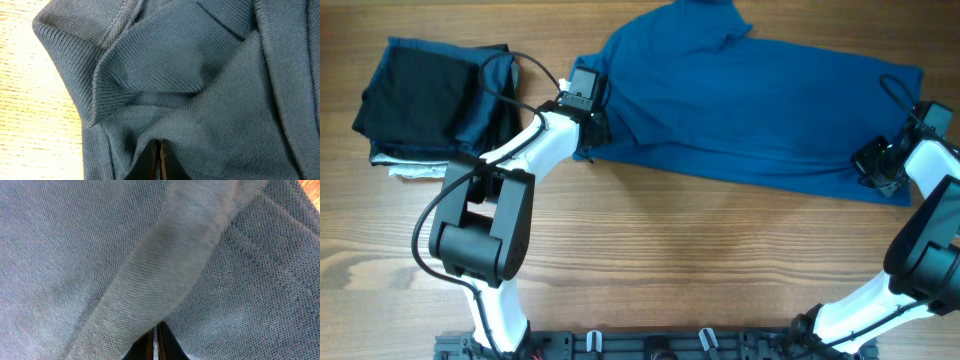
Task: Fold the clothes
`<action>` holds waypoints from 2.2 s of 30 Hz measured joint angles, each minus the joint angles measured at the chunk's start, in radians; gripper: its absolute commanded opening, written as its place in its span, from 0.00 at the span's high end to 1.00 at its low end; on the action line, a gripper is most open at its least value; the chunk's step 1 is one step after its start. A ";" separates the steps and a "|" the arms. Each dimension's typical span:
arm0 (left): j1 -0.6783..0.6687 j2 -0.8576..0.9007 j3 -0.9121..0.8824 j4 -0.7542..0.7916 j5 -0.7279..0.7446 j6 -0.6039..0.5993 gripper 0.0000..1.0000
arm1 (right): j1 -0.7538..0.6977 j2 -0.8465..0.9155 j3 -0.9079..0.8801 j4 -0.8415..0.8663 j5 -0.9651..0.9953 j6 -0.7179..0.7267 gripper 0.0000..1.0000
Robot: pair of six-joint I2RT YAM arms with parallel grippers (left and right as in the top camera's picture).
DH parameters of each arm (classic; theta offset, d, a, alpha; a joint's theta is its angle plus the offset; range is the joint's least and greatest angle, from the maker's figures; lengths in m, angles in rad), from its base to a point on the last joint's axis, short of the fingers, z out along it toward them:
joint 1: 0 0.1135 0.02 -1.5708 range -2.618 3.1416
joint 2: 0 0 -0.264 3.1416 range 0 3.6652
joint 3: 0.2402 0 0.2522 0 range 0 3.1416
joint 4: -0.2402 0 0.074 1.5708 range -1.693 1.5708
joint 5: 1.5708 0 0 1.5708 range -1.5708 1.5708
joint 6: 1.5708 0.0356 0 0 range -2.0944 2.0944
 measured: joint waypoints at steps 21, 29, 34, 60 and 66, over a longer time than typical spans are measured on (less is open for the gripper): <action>0.000 0.000 0.000 -0.008 0.000 -0.006 0.96 | 0.002 0.023 0.021 0.175 -0.109 0.046 0.90; 0.000 0.000 0.000 -0.008 0.000 -0.006 0.96 | 0.002 0.023 0.024 0.343 -0.203 -0.045 0.61; 0.000 0.000 0.000 -0.024 0.000 -0.006 0.96 | -0.014 0.023 0.078 0.210 -0.236 -0.148 0.59; 0.000 0.000 0.000 -0.030 0.000 -0.006 0.96 | -0.174 0.007 0.025 -0.126 0.151 0.079 0.96; 0.005 0.000 0.000 -0.031 0.000 -0.006 0.96 | -0.198 0.007 0.041 -0.179 0.162 0.089 0.96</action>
